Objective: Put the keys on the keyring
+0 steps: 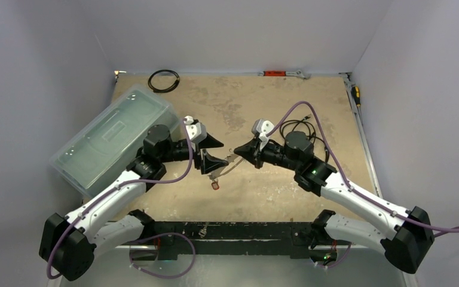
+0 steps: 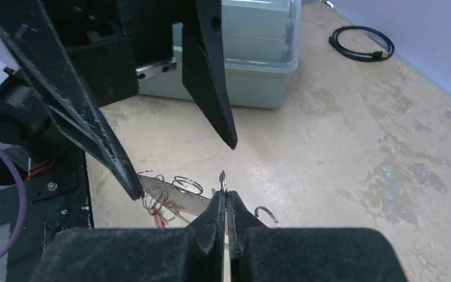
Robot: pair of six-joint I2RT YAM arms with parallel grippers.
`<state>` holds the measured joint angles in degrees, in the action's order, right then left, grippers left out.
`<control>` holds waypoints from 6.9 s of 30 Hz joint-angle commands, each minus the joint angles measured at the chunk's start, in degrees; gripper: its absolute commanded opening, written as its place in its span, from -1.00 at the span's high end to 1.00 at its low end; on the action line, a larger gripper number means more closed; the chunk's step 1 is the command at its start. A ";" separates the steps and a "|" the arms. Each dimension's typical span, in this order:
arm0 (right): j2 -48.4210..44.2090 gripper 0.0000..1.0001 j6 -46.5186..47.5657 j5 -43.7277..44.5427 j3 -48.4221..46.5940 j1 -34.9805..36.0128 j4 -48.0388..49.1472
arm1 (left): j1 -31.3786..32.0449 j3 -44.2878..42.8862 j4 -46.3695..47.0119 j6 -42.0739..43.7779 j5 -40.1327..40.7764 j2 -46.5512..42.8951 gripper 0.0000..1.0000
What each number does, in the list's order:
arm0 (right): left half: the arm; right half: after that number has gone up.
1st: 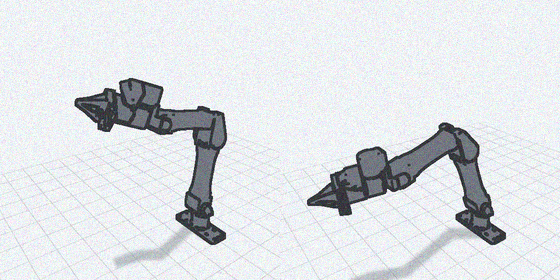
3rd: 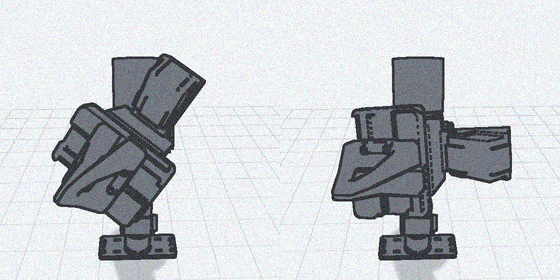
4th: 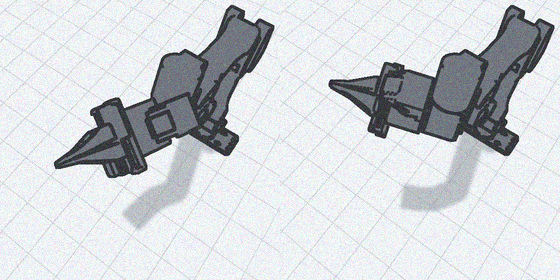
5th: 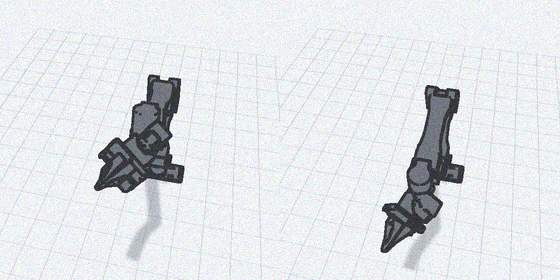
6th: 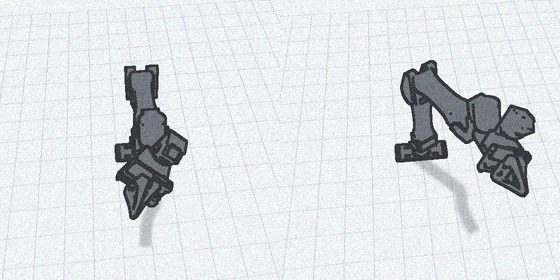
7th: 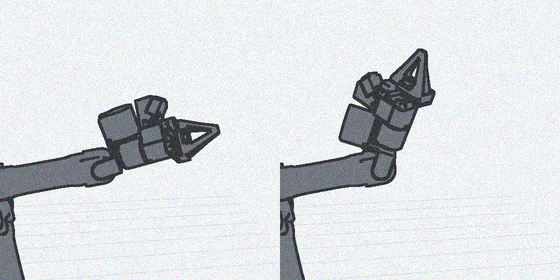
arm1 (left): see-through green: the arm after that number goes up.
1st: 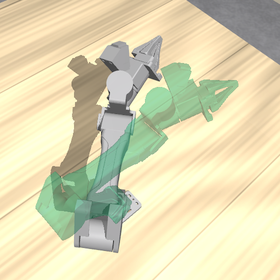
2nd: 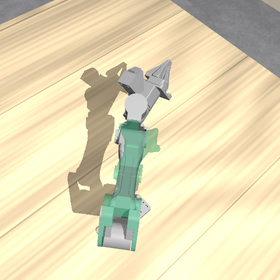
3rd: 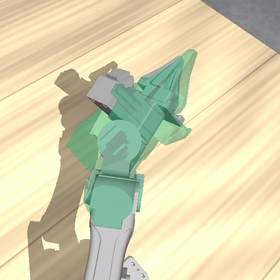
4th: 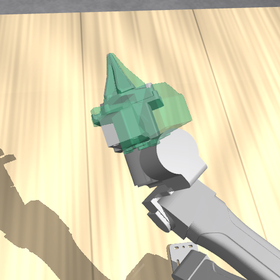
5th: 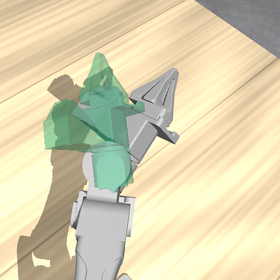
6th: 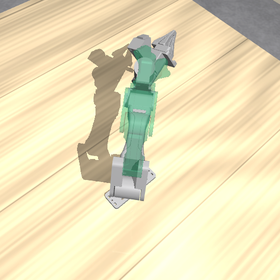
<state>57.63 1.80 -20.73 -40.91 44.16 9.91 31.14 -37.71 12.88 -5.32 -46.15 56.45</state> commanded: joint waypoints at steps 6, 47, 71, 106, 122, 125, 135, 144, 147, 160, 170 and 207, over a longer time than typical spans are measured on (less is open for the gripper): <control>-3.13 1.00 0.92 -4.36 -2.17 0.91 2.86 | 2.43 -0.03 9.43 -1.65 -2.53 3.70 -0.30; -3.98 1.00 -1.33 -6.69 -5.07 2.33 3.67 | 4.19 1.87 9.44 5.02 -2.94 2.63 1.00; -2.50 1.00 -1.41 -8.01 -5.83 2.33 4.21 | 4.19 1.87 11.29 4.42 -2.29 2.98 0.25; -3.32 -0.25 6.21 -5.95 -11.44 2.16 -18.16 | 4.34 0.80 9.27 7.28 -6.03 -0.30 1.00; 5.61 0.64 9.10 -15.38 -16.67 2.16 -21.94 | 4.41 1.22 11.54 4.91 -7.37 -2.00 1.00; 6.26 0.56 9.59 -15.68 -17.13 2.16 -23.53 | 4.44 1.32 11.55 4.86 -7.07 -2.36 1.00; 6.32 0.03 9.93 -14.58 -17.83 2.16 -29.34 | 4.42 0.46 9.55 6.91 -6.33 -2.52 1.00; 10.68 -0.08 13.86 -13.50 -21.74 2.16 -38.28 | 4.40 -1.75 5.39 9.36 -5.97 -2.65 1.00; 10.46 -0.08 13.93 -13.23 -21.92 2.16 -39.17 | 4.40 -2.79 2.86 11.17 -5.47 -2.72 1.00; 10.30 0.06 13.61 -12.14 -21.91 2.24 -41.05 | 4.46 -9.32 -7.19 16.98 -7.71 -0.31 1.00; 5.97 0.21 11.07 -14.10 -19.17 2.24 -28.39 | 4.97 -10.18 -8.86 17.90 -10.71 1.00 1.00; -0.73 1.00 14.08 19.23 -13.93 7.47 -21.32 | 5.21 -24.29 -35.21 -10.72 26.15 -0.27 -0.64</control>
<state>57.47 12.86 -13.37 -55.27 47.35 -16.47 36.12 -60.40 -15.81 -18.37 -13.82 53.58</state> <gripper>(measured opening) 0.173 0.826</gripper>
